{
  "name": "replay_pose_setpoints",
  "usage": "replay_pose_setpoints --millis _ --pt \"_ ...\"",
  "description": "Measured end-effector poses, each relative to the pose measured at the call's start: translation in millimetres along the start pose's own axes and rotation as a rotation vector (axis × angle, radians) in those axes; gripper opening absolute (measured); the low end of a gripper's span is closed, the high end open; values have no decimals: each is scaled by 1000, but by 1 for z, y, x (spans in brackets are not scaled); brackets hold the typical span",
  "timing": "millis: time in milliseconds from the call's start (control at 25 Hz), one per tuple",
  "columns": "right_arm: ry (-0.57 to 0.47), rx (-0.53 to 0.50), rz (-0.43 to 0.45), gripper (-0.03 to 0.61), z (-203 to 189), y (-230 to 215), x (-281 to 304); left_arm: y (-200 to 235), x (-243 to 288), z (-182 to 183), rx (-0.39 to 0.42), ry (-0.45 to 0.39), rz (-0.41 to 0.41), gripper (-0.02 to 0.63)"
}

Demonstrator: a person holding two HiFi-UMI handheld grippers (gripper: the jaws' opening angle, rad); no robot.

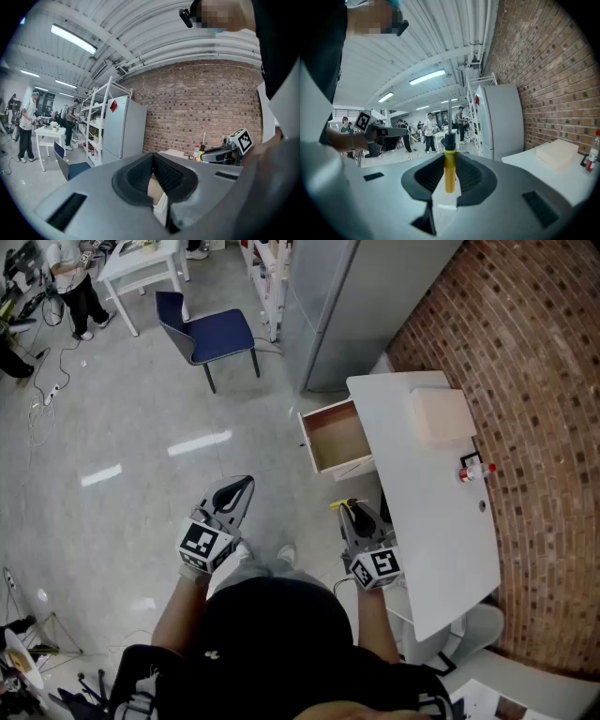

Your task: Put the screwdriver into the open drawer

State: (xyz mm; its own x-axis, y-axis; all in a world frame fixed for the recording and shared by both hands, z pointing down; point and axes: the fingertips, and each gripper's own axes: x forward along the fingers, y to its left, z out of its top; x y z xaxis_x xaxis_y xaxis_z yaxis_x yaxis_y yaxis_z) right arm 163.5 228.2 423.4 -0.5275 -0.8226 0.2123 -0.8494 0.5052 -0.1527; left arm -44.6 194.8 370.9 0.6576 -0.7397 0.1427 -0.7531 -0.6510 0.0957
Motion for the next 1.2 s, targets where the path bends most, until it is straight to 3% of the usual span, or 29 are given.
replay_pose_setpoints --millis 480,1000,1200 --pt "10 -22 19 81 15 29 19 17 -21 -11 93 39 -14 5" --pt "-6 -18 -34 83 26 66 79 90 -50 -20 16 33 -28 5" --pt "-12 8 -44 83 20 57 90 99 -45 -25 7 49 -34 5"
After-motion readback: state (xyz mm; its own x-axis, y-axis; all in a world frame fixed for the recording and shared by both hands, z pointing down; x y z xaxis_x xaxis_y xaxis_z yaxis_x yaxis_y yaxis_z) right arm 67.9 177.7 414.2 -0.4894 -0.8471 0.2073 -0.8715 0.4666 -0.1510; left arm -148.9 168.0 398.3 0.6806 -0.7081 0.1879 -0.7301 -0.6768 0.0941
